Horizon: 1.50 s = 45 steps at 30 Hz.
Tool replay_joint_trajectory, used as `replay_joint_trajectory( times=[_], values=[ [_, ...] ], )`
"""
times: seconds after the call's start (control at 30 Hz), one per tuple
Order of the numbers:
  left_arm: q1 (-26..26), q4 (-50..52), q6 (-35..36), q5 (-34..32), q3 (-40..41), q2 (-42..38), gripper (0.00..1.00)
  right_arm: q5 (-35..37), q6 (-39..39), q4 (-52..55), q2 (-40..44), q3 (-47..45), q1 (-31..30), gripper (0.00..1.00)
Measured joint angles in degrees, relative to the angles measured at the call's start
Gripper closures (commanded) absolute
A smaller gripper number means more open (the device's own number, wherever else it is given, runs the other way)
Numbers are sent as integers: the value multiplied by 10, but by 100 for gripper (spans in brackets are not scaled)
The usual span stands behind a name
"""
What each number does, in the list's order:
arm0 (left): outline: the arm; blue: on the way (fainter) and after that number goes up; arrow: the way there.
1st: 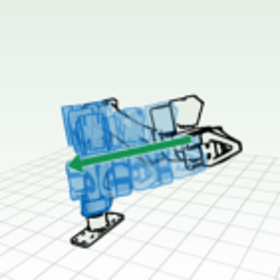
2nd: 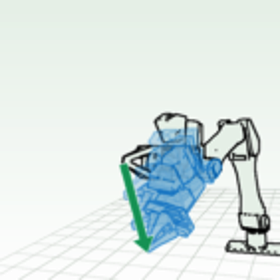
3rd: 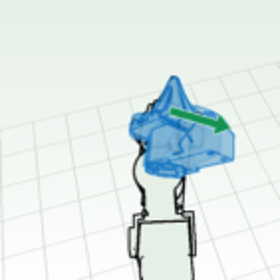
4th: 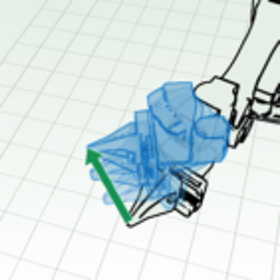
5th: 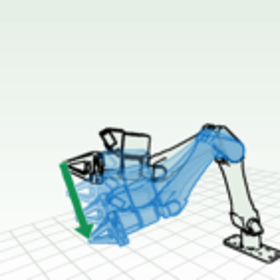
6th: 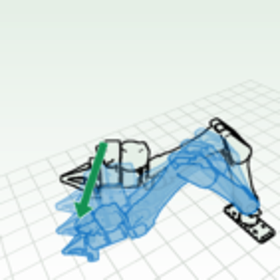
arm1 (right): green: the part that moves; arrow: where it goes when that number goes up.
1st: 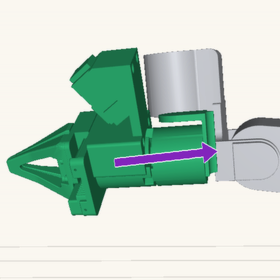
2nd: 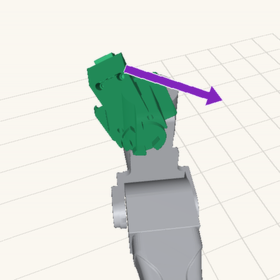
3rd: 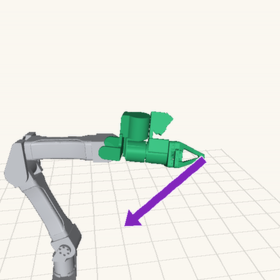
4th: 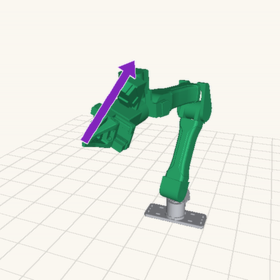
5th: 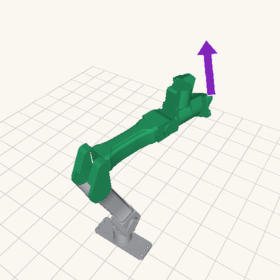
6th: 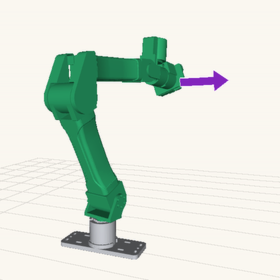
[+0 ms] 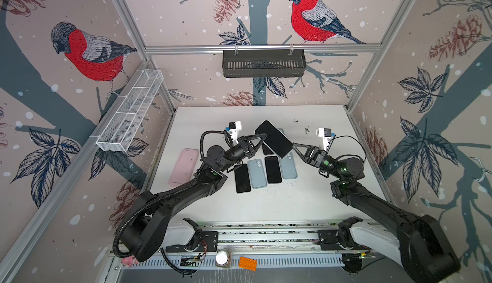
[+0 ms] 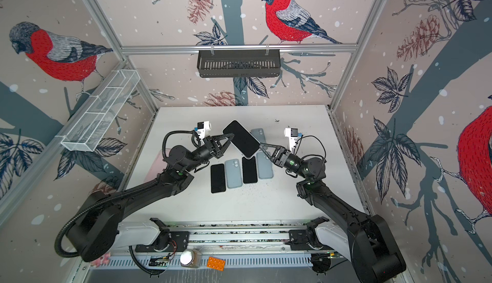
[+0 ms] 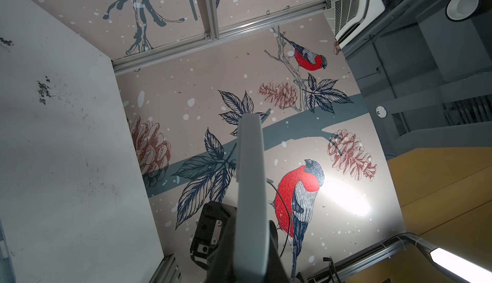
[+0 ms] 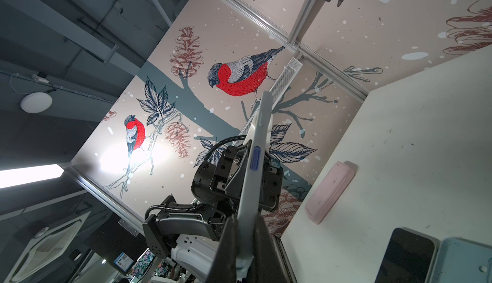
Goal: Take the phone out of the phone case
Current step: Remove the phone case from the phone.
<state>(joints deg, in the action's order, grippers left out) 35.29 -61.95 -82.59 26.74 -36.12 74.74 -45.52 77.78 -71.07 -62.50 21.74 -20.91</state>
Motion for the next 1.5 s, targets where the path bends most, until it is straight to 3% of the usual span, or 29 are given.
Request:
replay_joint_trajectory(
  times=[0.33,0.63,1.0,1.5],
  values=[
    [3,-68,-17,-23,-23,46,100,-7,143,-172,-105,33,26,93],
    [3,-171,-61,-53,-57,111,100,0,214,-209,-157,105,33,93],
    [4,-177,-64,-107,-110,156,100,25,289,-231,-251,191,45,94],
    [3,-196,-72,-124,-196,232,100,36,354,-231,-298,269,73,92]
  ],
)
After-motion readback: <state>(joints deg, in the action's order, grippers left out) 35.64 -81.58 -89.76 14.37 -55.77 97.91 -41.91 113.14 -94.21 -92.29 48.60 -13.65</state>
